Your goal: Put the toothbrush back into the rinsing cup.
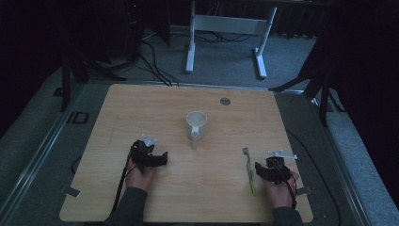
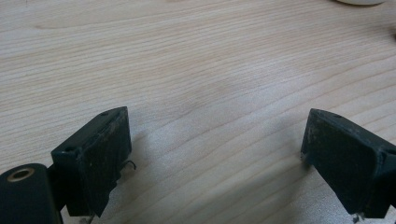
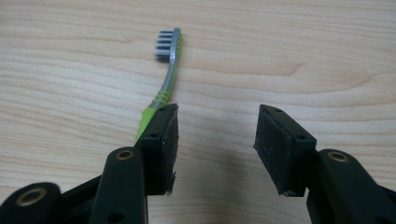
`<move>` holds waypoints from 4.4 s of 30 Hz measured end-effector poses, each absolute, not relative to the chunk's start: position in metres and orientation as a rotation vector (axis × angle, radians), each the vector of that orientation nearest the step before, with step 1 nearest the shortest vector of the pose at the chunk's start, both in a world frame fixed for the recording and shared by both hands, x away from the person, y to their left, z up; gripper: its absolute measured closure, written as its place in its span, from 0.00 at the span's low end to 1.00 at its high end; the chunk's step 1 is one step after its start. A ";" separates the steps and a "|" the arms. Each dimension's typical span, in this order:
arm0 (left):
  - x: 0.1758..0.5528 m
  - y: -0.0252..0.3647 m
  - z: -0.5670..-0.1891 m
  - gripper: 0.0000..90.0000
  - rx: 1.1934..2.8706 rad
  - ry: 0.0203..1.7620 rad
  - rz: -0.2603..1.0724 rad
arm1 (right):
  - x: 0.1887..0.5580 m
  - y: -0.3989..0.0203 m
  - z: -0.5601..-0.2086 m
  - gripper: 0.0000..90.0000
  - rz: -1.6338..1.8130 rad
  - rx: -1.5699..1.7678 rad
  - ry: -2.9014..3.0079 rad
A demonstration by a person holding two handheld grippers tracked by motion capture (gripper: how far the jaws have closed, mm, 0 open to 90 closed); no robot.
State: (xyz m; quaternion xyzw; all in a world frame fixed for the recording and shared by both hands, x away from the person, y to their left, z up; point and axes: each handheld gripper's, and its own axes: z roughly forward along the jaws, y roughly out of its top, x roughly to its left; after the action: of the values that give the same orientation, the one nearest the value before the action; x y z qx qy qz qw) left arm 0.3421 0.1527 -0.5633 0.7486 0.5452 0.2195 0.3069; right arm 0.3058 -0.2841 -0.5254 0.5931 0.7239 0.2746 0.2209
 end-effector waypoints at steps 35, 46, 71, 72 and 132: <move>0.341 0.148 -0.563 0.10 1.992 1.422 0.574 | 0.312 -0.268 -0.494 0.63 0.710 1.774 2.074; 0.340 0.147 -0.563 0.10 1.995 1.417 0.572 | 0.316 -0.262 -0.489 0.62 0.674 1.767 2.128; 0.340 0.147 -0.563 0.10 1.993 1.417 0.571 | 0.331 -0.247 -0.483 0.67 0.567 1.761 2.251; 0.340 0.147 -0.563 0.10 1.993 1.417 0.571 | 0.331 -0.247 -0.483 0.67 0.561 1.763 2.253; 0.340 0.146 -0.563 0.10 1.997 1.411 0.570 | 0.362 -0.236 -0.503 0.82 0.288 1.867 2.410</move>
State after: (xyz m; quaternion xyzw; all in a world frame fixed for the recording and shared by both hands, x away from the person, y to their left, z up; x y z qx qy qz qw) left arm 0.3400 0.1459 -0.5633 0.7561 0.5343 0.2159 0.3100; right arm 0.3615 -0.2360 -0.5027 0.6093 0.7863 0.0940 0.0398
